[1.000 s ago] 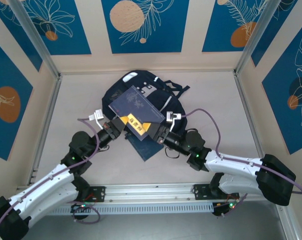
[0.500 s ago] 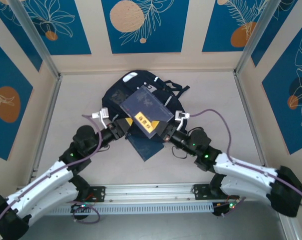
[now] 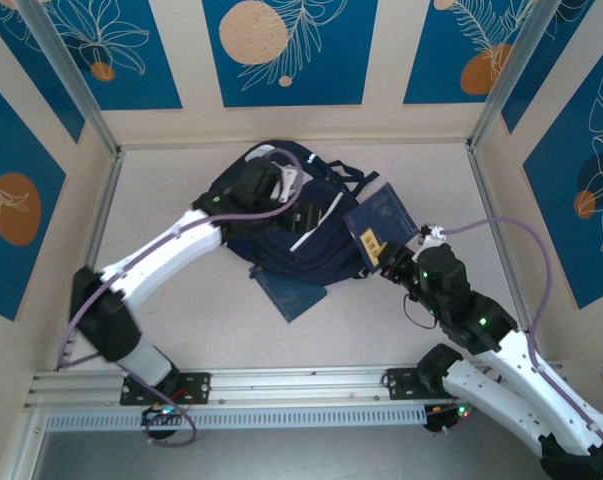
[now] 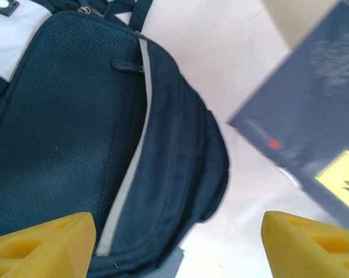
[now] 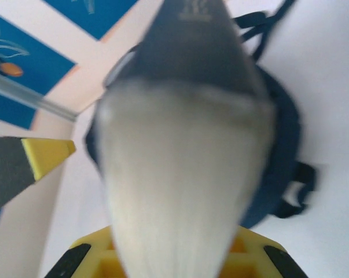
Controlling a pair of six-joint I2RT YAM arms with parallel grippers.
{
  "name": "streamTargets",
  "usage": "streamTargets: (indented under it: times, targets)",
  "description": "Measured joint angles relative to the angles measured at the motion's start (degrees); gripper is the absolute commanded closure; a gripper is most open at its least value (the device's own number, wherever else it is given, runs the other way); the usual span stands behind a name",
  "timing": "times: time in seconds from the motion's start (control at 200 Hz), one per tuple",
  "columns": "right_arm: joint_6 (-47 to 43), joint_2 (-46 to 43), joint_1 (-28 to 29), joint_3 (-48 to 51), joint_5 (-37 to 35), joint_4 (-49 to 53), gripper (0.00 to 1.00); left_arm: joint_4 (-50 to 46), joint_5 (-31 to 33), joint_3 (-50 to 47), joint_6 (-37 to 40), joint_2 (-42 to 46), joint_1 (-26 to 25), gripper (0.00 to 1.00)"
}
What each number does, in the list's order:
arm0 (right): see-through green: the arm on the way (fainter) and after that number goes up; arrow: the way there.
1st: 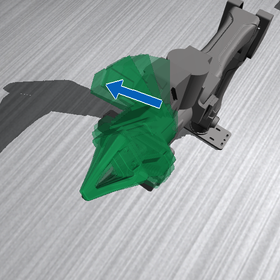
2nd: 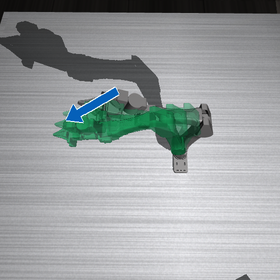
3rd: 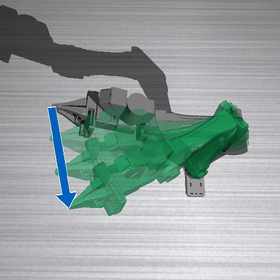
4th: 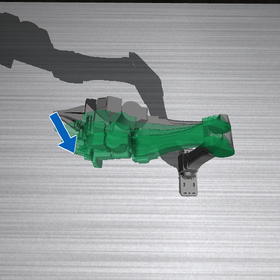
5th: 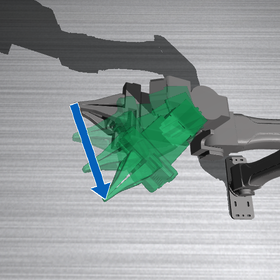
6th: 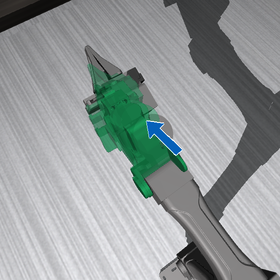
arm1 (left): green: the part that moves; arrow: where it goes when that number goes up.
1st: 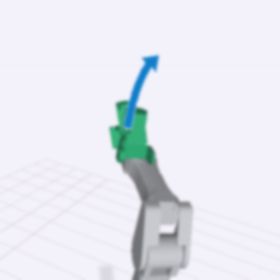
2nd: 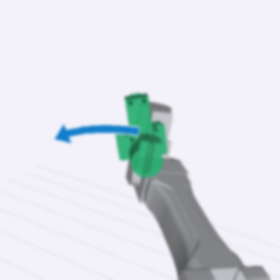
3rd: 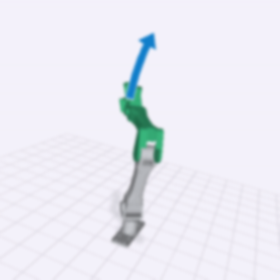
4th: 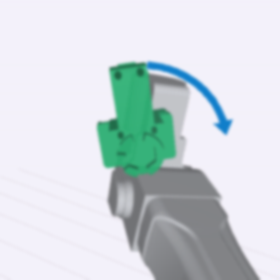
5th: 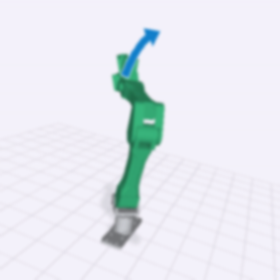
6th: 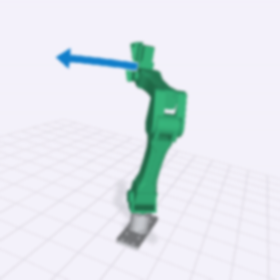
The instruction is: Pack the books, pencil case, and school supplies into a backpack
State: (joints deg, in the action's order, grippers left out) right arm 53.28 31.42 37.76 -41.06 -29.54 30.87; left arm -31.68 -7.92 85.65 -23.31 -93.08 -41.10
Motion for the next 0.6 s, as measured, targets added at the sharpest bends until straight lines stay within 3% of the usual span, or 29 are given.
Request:
streamTargets:
  times: [0.28, 0.6]
  targets:
    - [-2.9, -6.4, -1.9, -0.4, -8.1, 11.1, 1.0, -16.1, 8.1, 29.7, 10.6, -24.6, -4.6, 0.19]
    - [-6.5, -7.0, -3.8, -0.6, -6.9, 11.7, 1.0, -24.1, 12.9, 36.4, 16.2, -36.0, -8.2, 0.2]
